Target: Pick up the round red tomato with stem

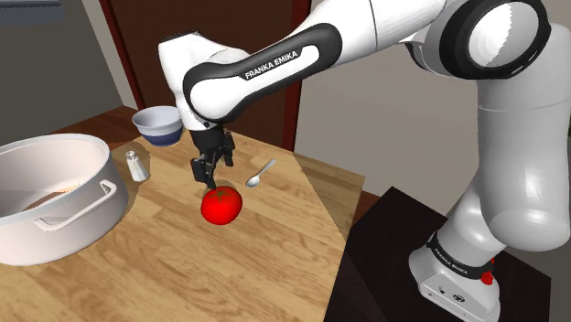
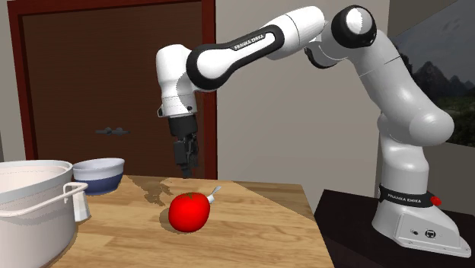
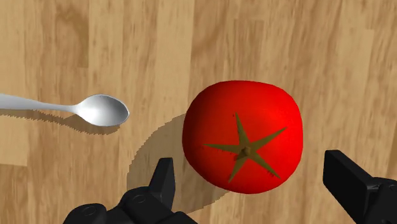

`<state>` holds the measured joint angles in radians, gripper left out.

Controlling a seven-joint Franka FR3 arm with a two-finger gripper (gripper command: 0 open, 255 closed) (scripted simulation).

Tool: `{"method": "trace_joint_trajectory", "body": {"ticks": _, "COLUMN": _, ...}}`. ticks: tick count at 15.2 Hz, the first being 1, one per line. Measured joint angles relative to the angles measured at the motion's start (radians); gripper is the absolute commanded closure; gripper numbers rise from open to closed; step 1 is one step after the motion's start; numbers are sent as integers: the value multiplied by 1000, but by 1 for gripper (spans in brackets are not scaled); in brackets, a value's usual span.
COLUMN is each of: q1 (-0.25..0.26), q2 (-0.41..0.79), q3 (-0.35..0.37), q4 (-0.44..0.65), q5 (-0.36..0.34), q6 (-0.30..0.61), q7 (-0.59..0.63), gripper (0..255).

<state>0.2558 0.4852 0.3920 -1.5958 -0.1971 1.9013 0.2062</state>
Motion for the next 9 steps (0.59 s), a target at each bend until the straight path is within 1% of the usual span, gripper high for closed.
{"method": "trace_joint_trajectory", "body": {"ticks": 4, "q1": 16, "q2": 44, "q3": -4, "q4": 17, "q5": -15, "q6": 22, "q7": 11, "gripper": 0}}
{"method": "trace_joint_trajectory", "body": {"ticks": 8, "q1": 18, "q2": 65, "q3": -9, "q4": -8, "q5": -24, "q6": 66, "q7": 18, "gripper": 0}}
{"method": "trace_joint_trajectory", "body": {"ticks": 9, "q1": 20, "q2": 70, "q3": -10, "q4": -7, "q5": -26, "q6": 69, "q7": 19, "gripper": 255}}
